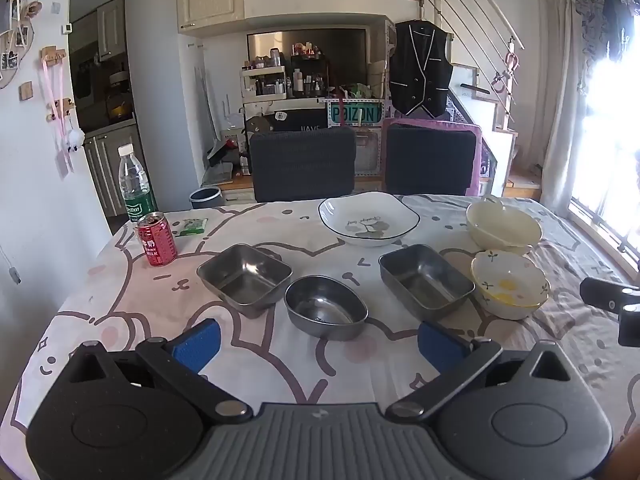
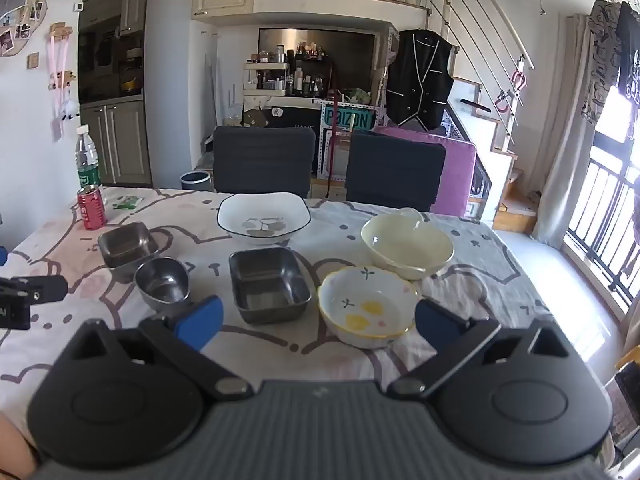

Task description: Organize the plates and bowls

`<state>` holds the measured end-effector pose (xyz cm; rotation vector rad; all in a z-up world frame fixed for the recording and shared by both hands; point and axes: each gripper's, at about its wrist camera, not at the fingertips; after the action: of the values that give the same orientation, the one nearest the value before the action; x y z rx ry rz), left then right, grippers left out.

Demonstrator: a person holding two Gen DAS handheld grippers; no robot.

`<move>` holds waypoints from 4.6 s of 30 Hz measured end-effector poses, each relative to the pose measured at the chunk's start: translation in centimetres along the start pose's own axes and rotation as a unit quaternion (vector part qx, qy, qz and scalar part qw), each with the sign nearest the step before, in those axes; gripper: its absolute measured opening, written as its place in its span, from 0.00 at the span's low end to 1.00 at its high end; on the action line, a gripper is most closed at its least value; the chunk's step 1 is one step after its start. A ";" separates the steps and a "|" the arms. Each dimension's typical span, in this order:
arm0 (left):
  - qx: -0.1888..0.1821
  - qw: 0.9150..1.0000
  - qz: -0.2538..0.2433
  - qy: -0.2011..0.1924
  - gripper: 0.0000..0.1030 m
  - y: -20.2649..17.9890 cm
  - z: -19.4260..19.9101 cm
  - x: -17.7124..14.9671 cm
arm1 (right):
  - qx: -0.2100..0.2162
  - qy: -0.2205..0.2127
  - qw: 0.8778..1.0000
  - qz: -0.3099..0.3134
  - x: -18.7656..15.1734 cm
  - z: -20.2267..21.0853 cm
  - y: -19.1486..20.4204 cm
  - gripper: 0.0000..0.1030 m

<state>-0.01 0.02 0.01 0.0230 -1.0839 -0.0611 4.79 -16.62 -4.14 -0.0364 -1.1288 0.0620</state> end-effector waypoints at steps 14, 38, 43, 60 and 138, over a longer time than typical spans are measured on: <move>-0.001 1.000 0.002 0.004 1.00 0.0 0.0 -0.2 | 0.000 0.002 1.000 0.000 0.0 0.0 0.0 1.00; -0.003 1.000 0.003 0.007 1.00 -0.2 -0.4 -0.6 | 0.000 0.006 1.000 0.002 0.0 0.0 0.2 1.00; -0.003 1.000 0.002 0.008 1.00 -0.8 -0.4 -0.8 | 0.002 0.008 1.000 0.004 -0.1 -0.1 0.2 1.00; -0.006 1.000 0.004 0.013 1.00 -0.9 -0.4 -1.1 | 0.002 0.011 1.000 0.005 -0.1 -0.2 0.3 1.00; -0.037 0.999 -0.015 0.012 1.00 1.3 -17.6 6.1 | 0.128 0.024 0.988 -0.087 10.9 -31.3 -5.7 0.96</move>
<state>18.43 0.77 -2.76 -0.0261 -1.0558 -0.1271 37.92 -21.51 -7.39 0.2874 -1.0649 0.0495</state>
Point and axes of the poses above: each gripper's, at about its wrist camera, not at the fingertips, and z roughly against the way its jaws point, y to its left, x to its top, and after that the axes turned 7 degrees about -y, right-handed
